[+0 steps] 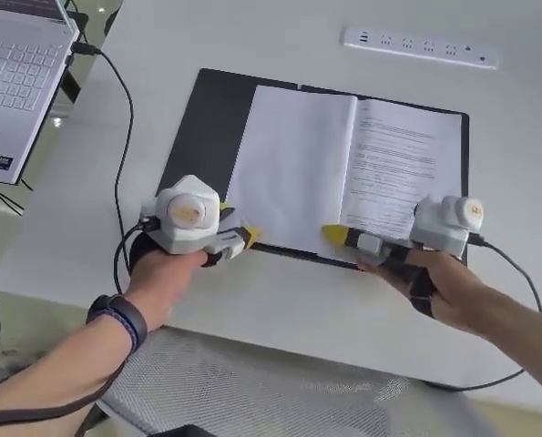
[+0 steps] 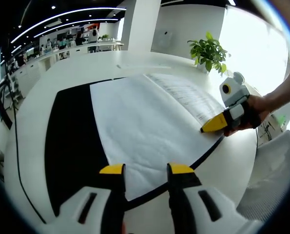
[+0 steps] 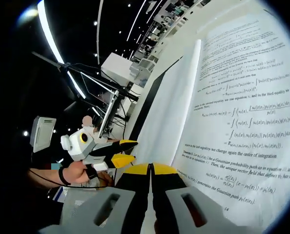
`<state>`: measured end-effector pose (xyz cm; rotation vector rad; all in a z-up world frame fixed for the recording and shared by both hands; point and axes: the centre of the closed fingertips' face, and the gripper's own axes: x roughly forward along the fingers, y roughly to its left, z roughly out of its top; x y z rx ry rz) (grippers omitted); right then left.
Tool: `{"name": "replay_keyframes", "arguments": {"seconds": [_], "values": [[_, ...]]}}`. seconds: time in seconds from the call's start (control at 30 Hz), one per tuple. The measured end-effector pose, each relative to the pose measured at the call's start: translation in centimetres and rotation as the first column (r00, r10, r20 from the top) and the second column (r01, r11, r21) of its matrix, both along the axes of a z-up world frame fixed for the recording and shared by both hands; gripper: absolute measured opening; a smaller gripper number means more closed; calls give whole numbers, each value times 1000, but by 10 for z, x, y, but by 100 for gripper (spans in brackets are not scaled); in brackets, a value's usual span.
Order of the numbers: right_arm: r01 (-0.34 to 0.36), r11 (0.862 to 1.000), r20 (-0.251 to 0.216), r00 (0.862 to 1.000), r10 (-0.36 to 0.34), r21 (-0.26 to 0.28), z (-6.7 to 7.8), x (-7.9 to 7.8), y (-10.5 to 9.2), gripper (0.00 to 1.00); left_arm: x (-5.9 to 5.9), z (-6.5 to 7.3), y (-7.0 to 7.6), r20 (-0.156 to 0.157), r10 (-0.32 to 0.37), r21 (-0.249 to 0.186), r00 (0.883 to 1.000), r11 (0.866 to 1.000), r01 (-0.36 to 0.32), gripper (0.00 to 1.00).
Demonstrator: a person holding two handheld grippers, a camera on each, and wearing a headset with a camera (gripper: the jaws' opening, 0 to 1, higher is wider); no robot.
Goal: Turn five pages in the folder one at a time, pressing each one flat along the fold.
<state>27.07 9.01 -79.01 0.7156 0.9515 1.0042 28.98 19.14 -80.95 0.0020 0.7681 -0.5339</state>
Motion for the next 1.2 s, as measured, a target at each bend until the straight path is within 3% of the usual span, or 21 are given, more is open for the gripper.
{"name": "replay_keyframes", "arguments": {"seconds": [0.5, 1.2], "values": [[-26, 999, -25, 999, 25, -29, -4, -24, -2, 0, -4, 1, -1, 3, -9, 4, 1000, 1000, 9, 33], [16, 999, -45, 999, -18, -45, -10, -21, -6, 0, -7, 3, 0, -8, -33, 17, 999, 999, 33, 34]]}}
